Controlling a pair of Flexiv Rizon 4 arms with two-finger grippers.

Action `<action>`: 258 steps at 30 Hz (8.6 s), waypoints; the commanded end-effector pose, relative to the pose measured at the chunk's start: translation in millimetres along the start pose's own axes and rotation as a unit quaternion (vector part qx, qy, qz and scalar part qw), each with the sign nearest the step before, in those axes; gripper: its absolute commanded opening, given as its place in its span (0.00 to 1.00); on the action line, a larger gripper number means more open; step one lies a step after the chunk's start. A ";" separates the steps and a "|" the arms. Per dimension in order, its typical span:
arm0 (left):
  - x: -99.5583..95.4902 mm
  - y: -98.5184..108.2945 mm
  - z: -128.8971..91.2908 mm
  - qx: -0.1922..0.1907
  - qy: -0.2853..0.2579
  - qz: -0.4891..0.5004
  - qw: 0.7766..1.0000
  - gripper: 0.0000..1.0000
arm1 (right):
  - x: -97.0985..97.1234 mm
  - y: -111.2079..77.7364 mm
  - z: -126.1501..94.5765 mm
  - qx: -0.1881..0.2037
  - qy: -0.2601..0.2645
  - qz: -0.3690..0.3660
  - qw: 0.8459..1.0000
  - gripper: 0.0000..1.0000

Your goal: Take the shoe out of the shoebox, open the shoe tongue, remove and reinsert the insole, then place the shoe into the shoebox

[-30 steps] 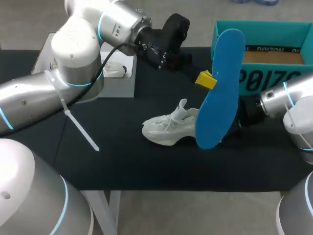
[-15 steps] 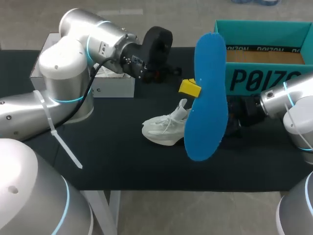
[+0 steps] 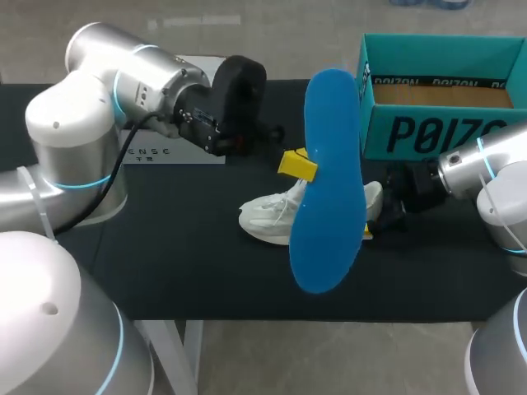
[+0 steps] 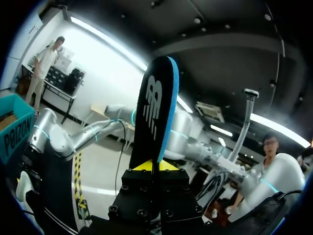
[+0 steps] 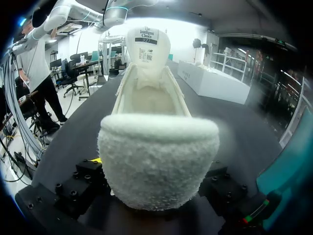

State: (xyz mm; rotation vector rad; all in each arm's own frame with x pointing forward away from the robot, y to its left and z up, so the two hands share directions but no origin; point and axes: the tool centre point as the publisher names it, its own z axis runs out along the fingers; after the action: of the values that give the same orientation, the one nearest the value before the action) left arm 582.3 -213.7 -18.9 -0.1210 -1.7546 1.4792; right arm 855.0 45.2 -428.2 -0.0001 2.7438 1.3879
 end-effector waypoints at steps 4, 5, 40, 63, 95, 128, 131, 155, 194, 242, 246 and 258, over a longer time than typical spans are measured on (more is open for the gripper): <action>0.4 2.6 -5.2 0.015 -0.011 0.004 1.000 0.00 | 0.1 -2.4 2.8 0.001 -0.001 0.000 1.000 0.00; 0.4 2.6 -5.2 0.015 -0.011 0.004 1.000 0.00 | 0.1 -2.4 2.8 0.001 -0.001 0.000 1.000 0.00; 0.4 2.6 -5.2 0.015 -0.011 0.004 1.000 0.00 | -3.3 11.2 -17.3 0.106 -0.006 0.039 0.994 1.00; 0.4 2.6 -5.2 0.015 -0.011 0.004 1.000 0.00 | 8.6 83.4 -63.0 0.469 0.025 0.150 0.870 1.00; 0.4 2.6 -5.2 0.015 -0.011 0.004 1.000 0.00 | 9.1 104.8 -80.3 0.410 0.015 0.077 0.909 1.00; 0.4 2.6 -5.2 0.015 -0.011 0.004 1.000 0.00 | -32.4 100.8 -16.0 0.459 -0.007 0.073 0.885 1.00; 0.4 2.6 -5.2 0.015 -0.011 0.004 1.000 0.00 | -27.9 91.1 -10.5 0.450 -0.015 0.068 0.890 1.00; 0.4 2.6 -5.2 0.015 -0.011 0.004 1.000 0.00 | -26.2 61.5 14.0 0.452 0.008 0.101 0.886 0.40; 0.4 2.6 -5.2 0.015 -0.011 0.004 1.000 0.00 | 19.1 69.5 -28.7 0.315 -0.235 0.644 0.656 0.00; 0.4 2.6 -5.2 0.015 -0.011 0.004 1.000 0.00 | -9.7 93.6 19.3 0.322 -0.277 0.611 0.668 0.00; 0.4 2.6 -5.2 0.015 -0.011 0.004 1.000 0.00 | -9.0 86.3 19.1 0.316 -0.276 0.618 0.665 0.00; 0.4 2.6 -5.2 0.015 -0.011 0.004 1.000 0.00 | -12.6 65.4 23.7 0.325 -0.252 0.635 0.654 0.43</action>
State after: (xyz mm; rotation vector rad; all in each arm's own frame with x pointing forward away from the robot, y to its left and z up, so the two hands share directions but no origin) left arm 584.7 -208.1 -20.3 -0.0969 -1.7512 1.5159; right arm 863.9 102.1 -387.9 2.2255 2.3138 0.0816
